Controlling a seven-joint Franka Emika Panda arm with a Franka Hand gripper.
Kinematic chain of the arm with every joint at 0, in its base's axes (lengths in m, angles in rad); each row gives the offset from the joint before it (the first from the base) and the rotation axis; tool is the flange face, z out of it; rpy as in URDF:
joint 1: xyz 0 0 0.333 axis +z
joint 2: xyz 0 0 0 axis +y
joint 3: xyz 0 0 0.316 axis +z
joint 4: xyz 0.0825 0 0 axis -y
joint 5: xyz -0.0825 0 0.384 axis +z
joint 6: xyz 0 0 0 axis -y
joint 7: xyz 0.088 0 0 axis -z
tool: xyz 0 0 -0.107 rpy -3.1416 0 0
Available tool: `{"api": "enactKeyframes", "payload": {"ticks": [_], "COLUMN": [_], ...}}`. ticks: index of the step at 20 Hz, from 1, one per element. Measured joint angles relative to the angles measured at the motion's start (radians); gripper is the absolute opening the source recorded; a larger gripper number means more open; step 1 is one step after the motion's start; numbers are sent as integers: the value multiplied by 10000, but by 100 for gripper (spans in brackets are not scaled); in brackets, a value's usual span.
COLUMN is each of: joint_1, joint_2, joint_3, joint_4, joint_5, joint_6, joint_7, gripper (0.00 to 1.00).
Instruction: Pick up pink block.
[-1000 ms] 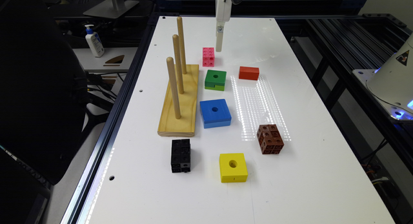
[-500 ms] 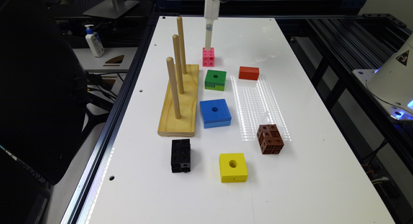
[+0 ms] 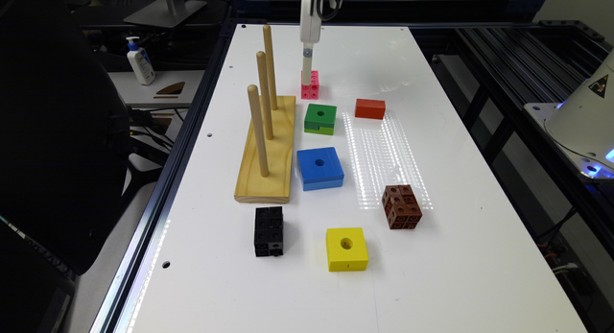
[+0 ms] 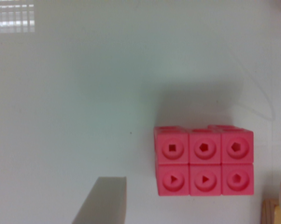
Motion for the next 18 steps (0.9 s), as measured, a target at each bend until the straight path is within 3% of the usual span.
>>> {"api": "enactKeyframes", "payload": {"ticks": [18], "joint_1": [2], "joint_2": [370], "joint_3": [30], "joint_4": [63], "joint_5": [0], "joint_6": [190], "joint_7": [1], "gripper": [100]}}
